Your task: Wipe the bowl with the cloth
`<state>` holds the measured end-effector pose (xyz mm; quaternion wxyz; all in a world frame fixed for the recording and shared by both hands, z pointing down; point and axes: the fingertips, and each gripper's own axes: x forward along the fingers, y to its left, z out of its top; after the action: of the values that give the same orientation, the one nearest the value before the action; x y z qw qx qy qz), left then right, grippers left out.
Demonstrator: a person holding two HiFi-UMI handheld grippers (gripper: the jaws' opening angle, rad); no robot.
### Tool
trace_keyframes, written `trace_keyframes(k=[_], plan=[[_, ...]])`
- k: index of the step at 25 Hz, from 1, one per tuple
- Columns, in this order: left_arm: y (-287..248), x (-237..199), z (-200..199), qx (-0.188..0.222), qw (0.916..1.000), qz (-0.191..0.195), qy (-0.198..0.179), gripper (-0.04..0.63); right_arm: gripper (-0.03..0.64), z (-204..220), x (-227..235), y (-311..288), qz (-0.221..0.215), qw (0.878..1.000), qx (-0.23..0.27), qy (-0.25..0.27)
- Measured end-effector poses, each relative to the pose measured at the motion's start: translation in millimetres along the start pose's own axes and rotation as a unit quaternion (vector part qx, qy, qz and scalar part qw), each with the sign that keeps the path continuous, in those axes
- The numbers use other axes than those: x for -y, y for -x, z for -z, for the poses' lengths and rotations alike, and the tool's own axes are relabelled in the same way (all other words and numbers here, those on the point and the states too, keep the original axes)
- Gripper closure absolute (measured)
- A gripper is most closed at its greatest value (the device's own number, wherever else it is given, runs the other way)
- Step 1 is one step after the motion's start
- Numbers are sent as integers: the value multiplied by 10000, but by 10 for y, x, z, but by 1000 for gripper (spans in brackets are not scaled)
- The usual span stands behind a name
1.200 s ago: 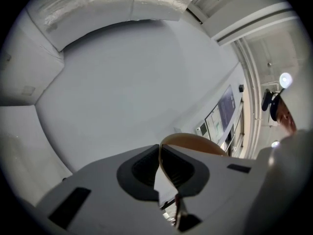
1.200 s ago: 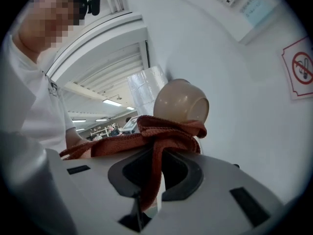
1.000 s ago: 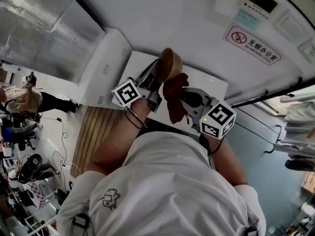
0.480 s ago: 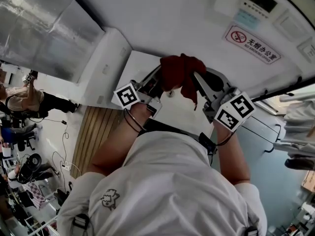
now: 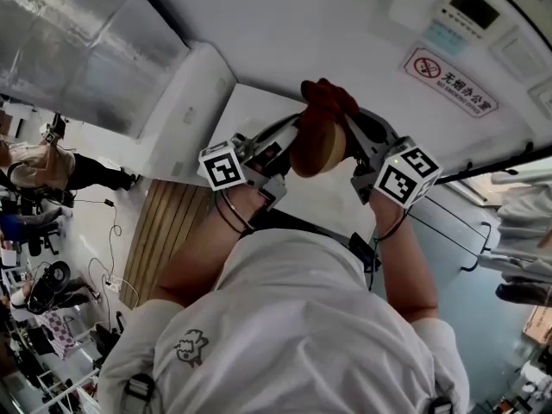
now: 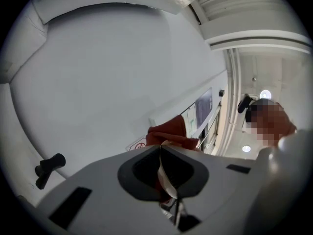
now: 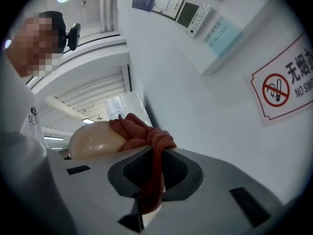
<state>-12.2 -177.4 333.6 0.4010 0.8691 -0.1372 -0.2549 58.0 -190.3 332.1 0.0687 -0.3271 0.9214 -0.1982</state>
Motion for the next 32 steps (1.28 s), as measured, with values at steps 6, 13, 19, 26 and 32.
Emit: trace_keyframes(k=[6, 13, 19, 26, 32], plan=[[4, -1, -159, -22, 9992, -134, -381, 575, 566, 365, -88, -171, -143, 9982, -530, -227], [208, -332, -329, -45, 9939, -836, -722, 575, 566, 755, -295, -202, -628, 9918, -1017, -441], [482, -642, -465, -84, 9853, -1407, -960, 575, 566, 659, -463, -120, -985, 9896, -966, -401], [792, -942, -534, -315, 9764, -1832, -1101, 575, 566, 616, -263, -76, -586, 9939, -814, -461], [950, -1275, -515, -467, 9721, -2092, -952, 575, 566, 871, 108, -3, -24, 9937, -998, -515]])
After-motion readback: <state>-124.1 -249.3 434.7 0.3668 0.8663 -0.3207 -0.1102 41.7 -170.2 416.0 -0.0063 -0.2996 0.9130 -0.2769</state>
